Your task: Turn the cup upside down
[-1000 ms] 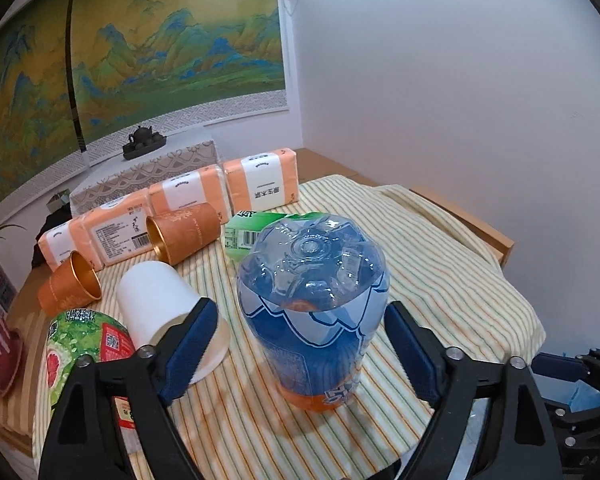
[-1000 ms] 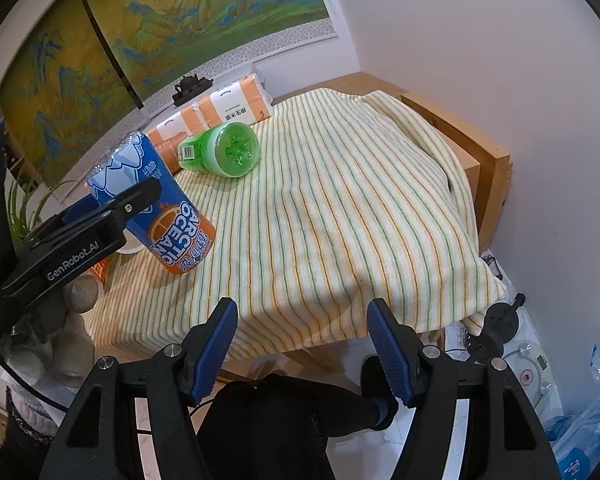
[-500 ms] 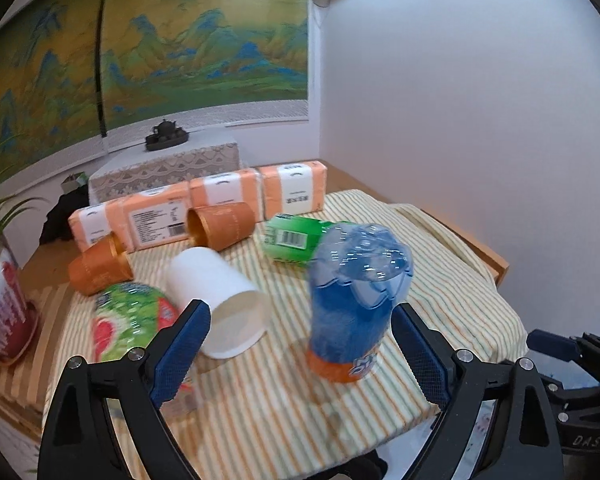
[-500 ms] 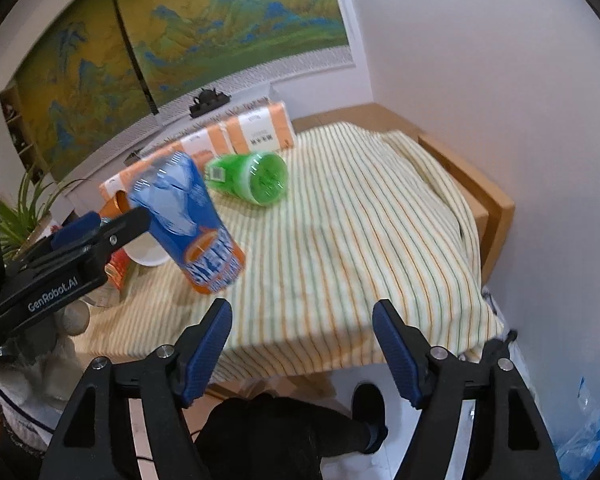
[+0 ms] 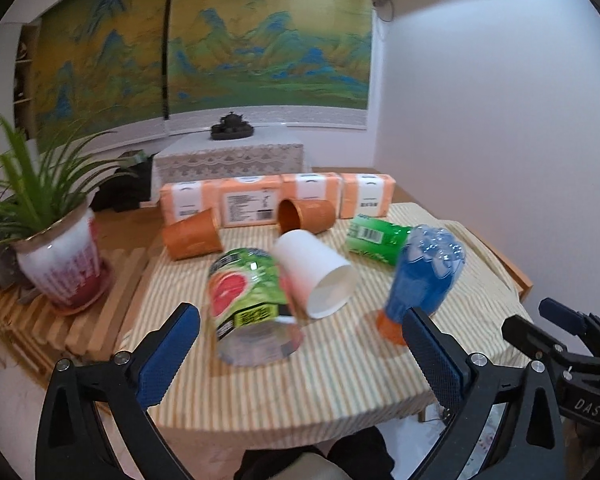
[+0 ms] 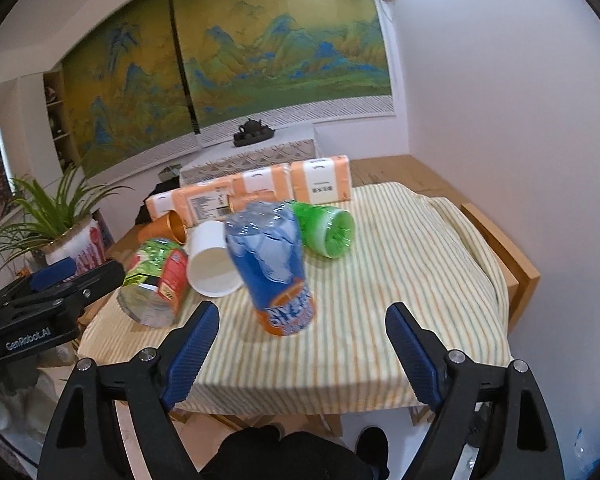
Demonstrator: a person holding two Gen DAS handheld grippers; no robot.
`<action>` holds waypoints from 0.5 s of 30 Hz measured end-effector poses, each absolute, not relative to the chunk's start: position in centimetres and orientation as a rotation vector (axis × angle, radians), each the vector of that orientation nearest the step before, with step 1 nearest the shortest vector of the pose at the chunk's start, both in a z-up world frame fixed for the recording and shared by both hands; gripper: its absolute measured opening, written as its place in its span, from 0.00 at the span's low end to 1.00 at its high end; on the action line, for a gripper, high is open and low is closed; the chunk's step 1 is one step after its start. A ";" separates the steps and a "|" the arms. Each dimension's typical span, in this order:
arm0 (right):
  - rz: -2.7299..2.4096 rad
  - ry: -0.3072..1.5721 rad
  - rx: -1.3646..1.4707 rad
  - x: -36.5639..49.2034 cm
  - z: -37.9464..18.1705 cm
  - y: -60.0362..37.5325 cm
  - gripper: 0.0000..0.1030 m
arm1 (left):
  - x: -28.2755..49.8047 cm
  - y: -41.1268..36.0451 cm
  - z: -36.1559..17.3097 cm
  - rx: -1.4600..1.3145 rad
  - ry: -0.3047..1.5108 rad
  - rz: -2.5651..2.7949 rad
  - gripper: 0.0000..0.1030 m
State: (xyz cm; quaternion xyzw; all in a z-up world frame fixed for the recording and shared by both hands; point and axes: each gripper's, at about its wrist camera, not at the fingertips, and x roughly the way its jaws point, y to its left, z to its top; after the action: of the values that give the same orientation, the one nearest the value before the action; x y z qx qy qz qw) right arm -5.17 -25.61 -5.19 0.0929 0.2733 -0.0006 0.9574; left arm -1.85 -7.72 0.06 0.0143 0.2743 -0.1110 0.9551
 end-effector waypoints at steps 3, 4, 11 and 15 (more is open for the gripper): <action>0.004 0.546 0.175 -5.2 -5.0 -24.9 0.83 | -2.5 -6.6 0.0 0.016 0.571 -0.201 0.99; 0.003 0.543 0.169 -5.2 -4.9 -24.7 0.83 | -2.6 -6.3 0.0 0.014 0.574 -0.191 0.99; -0.003 0.529 0.149 -5.2 -4.8 -23.9 0.85 | -2.6 -5.9 -0.3 0.013 0.586 -0.170 0.99; -0.003 0.534 0.153 -5.1 -5.1 -24.0 0.85 | -2.5 -6.0 -0.3 0.011 0.584 -0.169 0.99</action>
State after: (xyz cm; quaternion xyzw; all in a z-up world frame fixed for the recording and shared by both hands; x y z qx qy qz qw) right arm -5.06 -23.97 -5.06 0.0754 0.2636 -0.0014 0.9617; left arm -2.53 -5.96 -0.32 0.0056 0.2876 -0.0832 0.9541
